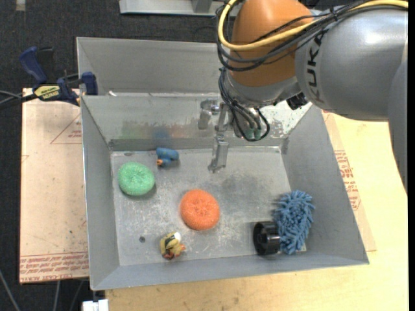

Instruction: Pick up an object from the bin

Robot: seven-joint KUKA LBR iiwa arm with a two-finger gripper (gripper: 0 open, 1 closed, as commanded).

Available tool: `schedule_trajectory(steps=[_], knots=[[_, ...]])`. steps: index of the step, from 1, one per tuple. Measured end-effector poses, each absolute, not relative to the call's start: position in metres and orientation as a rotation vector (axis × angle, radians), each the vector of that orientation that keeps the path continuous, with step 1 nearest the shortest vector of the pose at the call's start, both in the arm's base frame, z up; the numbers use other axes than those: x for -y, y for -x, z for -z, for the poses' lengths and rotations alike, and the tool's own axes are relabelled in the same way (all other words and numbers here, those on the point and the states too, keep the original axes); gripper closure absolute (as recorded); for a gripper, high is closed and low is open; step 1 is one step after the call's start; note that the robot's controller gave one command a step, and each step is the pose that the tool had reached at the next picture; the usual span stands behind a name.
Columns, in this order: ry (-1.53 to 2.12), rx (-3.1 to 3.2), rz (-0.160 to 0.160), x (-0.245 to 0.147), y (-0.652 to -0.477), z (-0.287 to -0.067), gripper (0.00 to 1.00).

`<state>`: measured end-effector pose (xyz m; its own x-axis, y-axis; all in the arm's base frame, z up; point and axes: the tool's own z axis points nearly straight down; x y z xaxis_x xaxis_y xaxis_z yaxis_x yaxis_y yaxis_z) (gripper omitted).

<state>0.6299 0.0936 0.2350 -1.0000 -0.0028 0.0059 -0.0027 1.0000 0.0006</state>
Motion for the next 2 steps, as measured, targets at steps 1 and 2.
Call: schedule_trajectory(steps=[1, 2], knots=[[-0.002, 3.144, 0.002, -0.093, -0.631, -0.24, 0.0], [-0.088, 3.149, 0.003, -0.09, -0.628, -0.207, 0.0]])
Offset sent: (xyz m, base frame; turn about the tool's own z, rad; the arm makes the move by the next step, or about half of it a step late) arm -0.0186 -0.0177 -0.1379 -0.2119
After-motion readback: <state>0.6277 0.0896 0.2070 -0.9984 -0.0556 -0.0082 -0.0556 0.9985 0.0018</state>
